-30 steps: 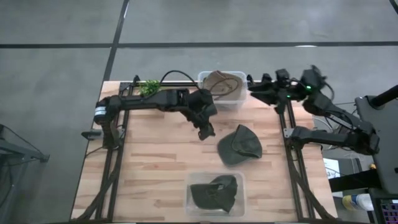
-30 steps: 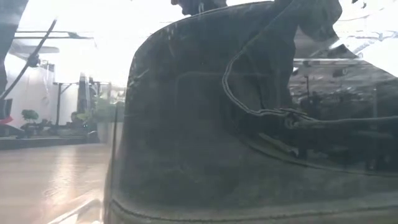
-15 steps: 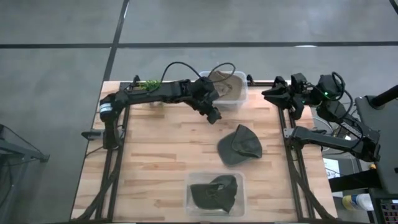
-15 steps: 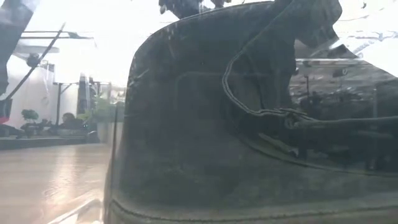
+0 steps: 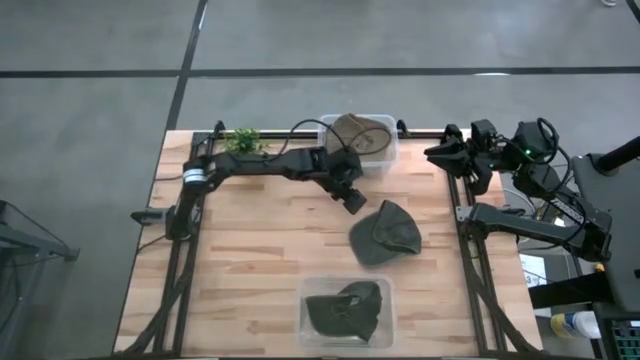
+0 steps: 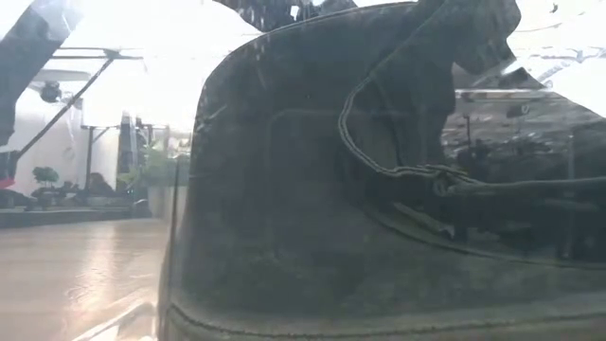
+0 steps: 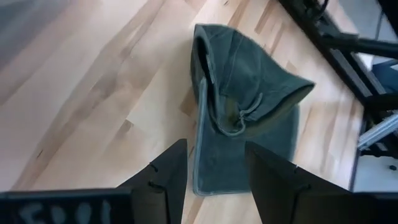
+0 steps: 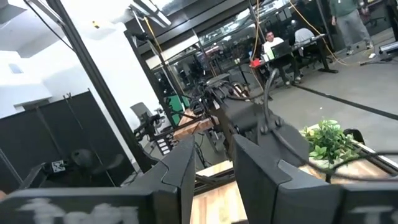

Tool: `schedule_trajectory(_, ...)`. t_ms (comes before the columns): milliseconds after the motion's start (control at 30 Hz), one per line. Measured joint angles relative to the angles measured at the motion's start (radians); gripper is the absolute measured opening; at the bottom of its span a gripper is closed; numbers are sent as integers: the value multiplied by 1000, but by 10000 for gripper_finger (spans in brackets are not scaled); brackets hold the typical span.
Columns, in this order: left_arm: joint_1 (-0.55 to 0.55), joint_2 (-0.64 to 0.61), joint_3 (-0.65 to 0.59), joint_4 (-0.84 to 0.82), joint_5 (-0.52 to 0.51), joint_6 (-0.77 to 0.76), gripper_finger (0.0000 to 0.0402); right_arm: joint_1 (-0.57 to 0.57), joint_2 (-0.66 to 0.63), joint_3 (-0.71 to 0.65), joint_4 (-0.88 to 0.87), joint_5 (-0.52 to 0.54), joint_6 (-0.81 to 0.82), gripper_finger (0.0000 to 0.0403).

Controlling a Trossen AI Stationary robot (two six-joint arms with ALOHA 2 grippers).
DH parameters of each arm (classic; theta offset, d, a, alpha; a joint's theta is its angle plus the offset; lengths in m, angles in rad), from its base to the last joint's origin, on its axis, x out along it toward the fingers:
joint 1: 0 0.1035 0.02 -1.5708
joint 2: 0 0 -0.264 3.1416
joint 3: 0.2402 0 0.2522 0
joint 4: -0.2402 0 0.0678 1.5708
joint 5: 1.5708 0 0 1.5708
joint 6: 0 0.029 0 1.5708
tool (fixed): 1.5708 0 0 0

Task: Pick & Place hat
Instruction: Put the black cap into the bottom transparent bin

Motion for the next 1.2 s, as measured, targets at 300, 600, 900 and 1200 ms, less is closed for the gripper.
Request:
schedule_trajectory(300,-14,81,0,38,-27,11,151,0,1,0,-14,0,-3,97)
schedule_trajectory(600,-28,130,0,62,-64,47,151,0,2,0,-22,0,-9,88)
schedule_trajectory(900,-66,149,0,74,-64,80,151,0,2,0,-22,0,-16,88)
schedule_trajectory(1200,-84,150,-24,93,-86,110,151,0,2,0,-22,0,-26,77)
